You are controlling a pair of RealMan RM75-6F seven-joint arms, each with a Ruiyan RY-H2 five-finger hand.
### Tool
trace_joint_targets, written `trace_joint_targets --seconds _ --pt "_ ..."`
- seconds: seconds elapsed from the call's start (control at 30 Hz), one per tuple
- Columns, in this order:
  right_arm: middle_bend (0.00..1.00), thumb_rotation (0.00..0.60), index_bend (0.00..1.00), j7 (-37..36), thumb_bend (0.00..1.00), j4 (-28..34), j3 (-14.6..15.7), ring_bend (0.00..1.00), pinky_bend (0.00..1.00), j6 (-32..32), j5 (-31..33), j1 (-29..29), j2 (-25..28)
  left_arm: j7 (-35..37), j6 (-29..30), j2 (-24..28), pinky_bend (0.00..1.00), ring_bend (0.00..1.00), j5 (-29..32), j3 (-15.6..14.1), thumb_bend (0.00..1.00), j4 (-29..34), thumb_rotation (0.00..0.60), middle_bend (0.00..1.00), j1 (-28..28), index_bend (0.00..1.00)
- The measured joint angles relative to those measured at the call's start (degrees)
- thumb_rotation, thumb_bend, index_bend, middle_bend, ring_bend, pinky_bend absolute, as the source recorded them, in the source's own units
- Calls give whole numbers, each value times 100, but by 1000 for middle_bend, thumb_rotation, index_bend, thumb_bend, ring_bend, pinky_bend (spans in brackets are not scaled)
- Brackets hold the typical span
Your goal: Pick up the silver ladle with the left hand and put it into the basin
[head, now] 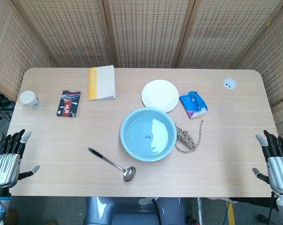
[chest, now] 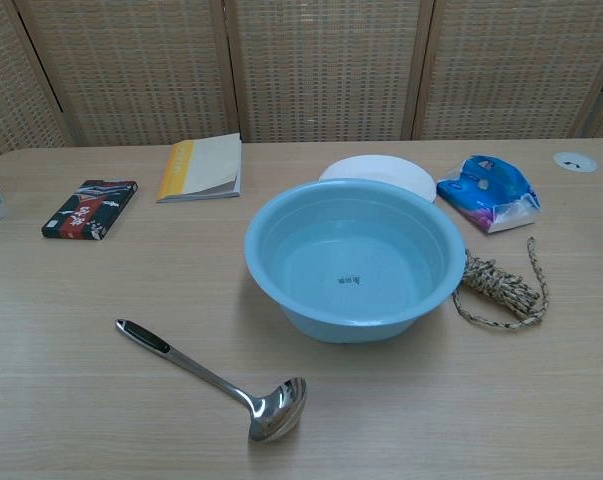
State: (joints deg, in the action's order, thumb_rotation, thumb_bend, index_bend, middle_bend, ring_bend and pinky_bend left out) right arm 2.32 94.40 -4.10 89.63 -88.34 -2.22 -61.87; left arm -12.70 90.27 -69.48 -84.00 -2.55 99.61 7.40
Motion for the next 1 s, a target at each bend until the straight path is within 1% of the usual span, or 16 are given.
trace_joint_targets --seconds 0.23,0.37,0.4,0.43,0.47,0.5,0.53,0.57,0.6,0.63,0.67,0.7,0.83,0.97,1.0 --pt "0 600 0 -59 0 7 -1 0 0 -11 6 3 25 2 -154 -32 0 0 -45 60 0 -68 600 0 7 0" --pt "0 600 0 -97 0 9 -14 0 0 -27 19 -7 31 -1 -365 -48 0 0 -143 96 0 -98 600 0 132 0" --pt "0 600 0 -105 0 4 -18 0 0 -38 26 -12 31 2 -445 -49 7 24 -185 107 0 -113 600 31 191 0" --pt "0 600 0 -108 0 0 -22 0 0 -47 34 -17 31 6 -534 -52 37 85 -239 126 0 -133 600 101 267 0" --pt "0 600 0 -109 0 -2 -26 0 0 -54 44 -21 29 11 -656 -64 120 241 -329 160 0 -175 600 268 392 0" --pt "0 600 0 -109 0 -5 -31 0 0 -62 55 -25 27 18 -752 -77 263 449 -408 188 0 -221 600 477 496 0" --pt "0 600 0 -108 0 -8 -34 0 0 -66 62 -26 25 26 -852 -95 458 644 -489 213 0 -277 600 654 599 0" --pt "0 600 0 -106 0 -10 -38 0 0 -73 71 -30 22 34 -996 -121 591 745 -582 240 0 -355 600 736 728 0" --pt "0 600 0 -103 0 -11 -44 0 0 -81 83 -34 19 33 -1112 -145 780 851 -641 257 0 -418 600 819 826 4" --pt "0 600 0 -97 0 -13 -49 0 0 -87 92 -38 16 25 -1235 -173 913 924 -696 275 0 -484 600 878 926 29" --pt "0 600 0 -87 0 -16 -53 0 0 -91 99 -41 12 0 -1403 -222 963 956 -762 299 0 -581 600 908 1063 54" --pt "0 600 0 -72 0 -23 -57 0 0 -102 113 -45 6 -32 -1531 -271 998 985 -807 317 0 -665 600 939 1168 103" --pt "0 600 0 -10 0 -64 -63 0 0 -186 194 -66 -29 -221 -2131 -557 1000 1000 -977 345 0 -1076 600 990 1596 293" --pt "0 600 0 53 0 -114 -80 0 0 -242 282 -82 -69 -295 -2695 -1014 1000 1000 -1113 315 2 -1745 600 1000 2007 377" --pt "0 600 0 59 0 -118 -84 0 0 -248 292 -85 -74 -293 -2806 -1116 1000 1000 -1130 299 17 -1888 600 1000 2081 398"
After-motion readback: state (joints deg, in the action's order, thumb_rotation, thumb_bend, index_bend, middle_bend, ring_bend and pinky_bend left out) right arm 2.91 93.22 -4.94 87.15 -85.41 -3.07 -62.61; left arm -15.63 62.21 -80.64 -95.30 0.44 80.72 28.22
